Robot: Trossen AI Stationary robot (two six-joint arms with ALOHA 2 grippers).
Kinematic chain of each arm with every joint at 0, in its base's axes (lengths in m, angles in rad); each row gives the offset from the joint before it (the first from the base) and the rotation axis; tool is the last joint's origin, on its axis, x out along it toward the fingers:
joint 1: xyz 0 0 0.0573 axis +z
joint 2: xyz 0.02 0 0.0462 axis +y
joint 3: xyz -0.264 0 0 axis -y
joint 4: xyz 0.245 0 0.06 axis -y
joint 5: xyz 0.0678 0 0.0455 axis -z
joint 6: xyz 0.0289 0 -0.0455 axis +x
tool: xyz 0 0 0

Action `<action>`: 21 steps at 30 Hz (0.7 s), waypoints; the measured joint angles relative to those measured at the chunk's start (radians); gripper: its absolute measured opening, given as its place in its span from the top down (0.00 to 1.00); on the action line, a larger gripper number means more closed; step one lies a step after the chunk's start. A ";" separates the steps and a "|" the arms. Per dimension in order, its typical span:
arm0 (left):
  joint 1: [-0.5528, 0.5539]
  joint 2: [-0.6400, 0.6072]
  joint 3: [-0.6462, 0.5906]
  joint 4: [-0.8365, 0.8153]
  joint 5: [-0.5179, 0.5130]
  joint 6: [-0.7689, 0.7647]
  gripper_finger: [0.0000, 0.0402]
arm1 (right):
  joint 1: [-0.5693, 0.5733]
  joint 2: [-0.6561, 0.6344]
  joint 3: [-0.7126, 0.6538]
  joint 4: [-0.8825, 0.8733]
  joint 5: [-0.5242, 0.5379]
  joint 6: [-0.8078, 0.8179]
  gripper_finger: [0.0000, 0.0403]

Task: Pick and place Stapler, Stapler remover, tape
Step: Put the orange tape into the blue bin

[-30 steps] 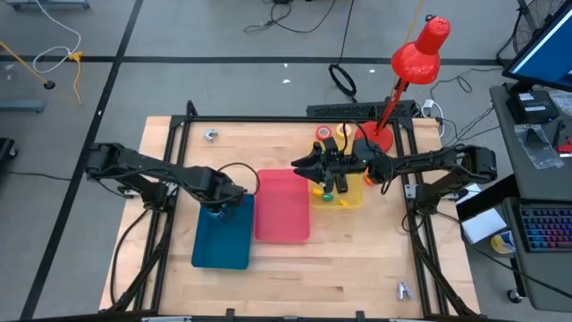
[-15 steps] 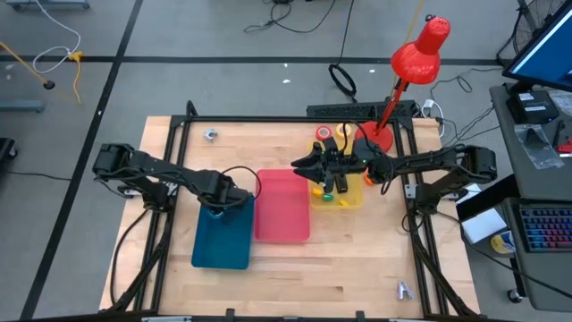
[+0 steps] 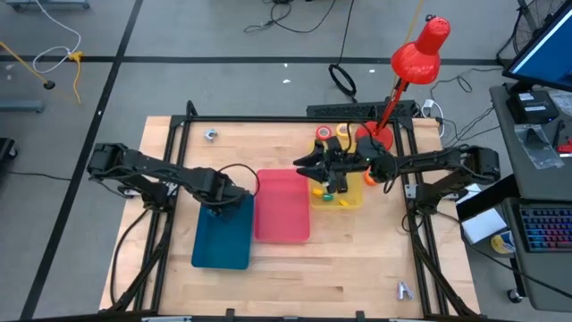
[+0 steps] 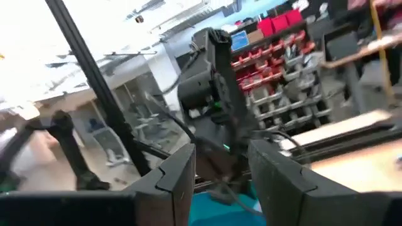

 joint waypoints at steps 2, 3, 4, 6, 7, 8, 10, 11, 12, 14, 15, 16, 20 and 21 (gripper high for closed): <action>0.000 -0.045 0.021 0.002 -0.024 -0.016 0.48 | -0.018 -0.041 0.000 -0.049 -0.002 -0.060 0.65; 0.000 -0.070 0.033 0.002 -0.046 -0.025 0.48 | -0.028 -0.070 0.000 -0.086 0.008 -0.098 0.65; 0.000 -0.097 0.043 0.004 -0.071 -0.029 0.48 | -0.037 -0.100 0.000 -0.130 0.027 -0.134 0.65; 0.000 -0.150 0.068 0.017 -0.129 -0.032 0.49 | -0.055 -0.169 0.000 -0.253 0.076 -0.208 0.65; 0.000 -0.176 0.079 0.025 -0.162 -0.032 0.49 | -0.062 -0.206 0.000 -0.334 0.099 -0.243 0.65; 0.000 -0.201 0.084 0.034 -0.198 -0.032 0.49 | -0.066 -0.243 0.000 -0.423 0.132 -0.272 0.65; 0.000 -0.250 0.090 0.070 -0.269 -0.028 0.50 | -0.068 -0.322 0.001 -0.611 0.199 -0.304 0.65; 0.000 -0.272 0.090 0.089 -0.300 -0.023 0.50 | -0.068 -0.363 0.001 -0.718 0.235 -0.309 0.65; 0.000 -0.293 0.090 0.104 -0.332 -0.018 0.51 | -0.066 -0.397 0.001 -0.809 0.265 -0.305 0.65; 0.002 -0.325 0.090 0.133 -0.389 -0.004 0.51 | -0.055 -0.463 0.001 -0.987 0.318 -0.260 0.65; 0.004 -0.336 0.090 0.141 -0.413 0.008 0.51 | -0.051 -0.490 0.001 -1.073 0.340 -0.222 0.65; 0.008 -0.346 0.090 0.155 -0.435 0.020 0.51 | -0.047 -0.514 0.001 -1.147 0.357 -0.185 0.65; 0.040 -0.359 0.090 0.220 -0.485 0.094 0.51 | -0.042 -0.569 0.001 -1.401 0.358 -0.014 0.65; 0.051 -0.358 0.090 0.240 -0.484 0.120 0.51 | -0.042 -0.573 0.001 -1.454 0.355 0.024 0.65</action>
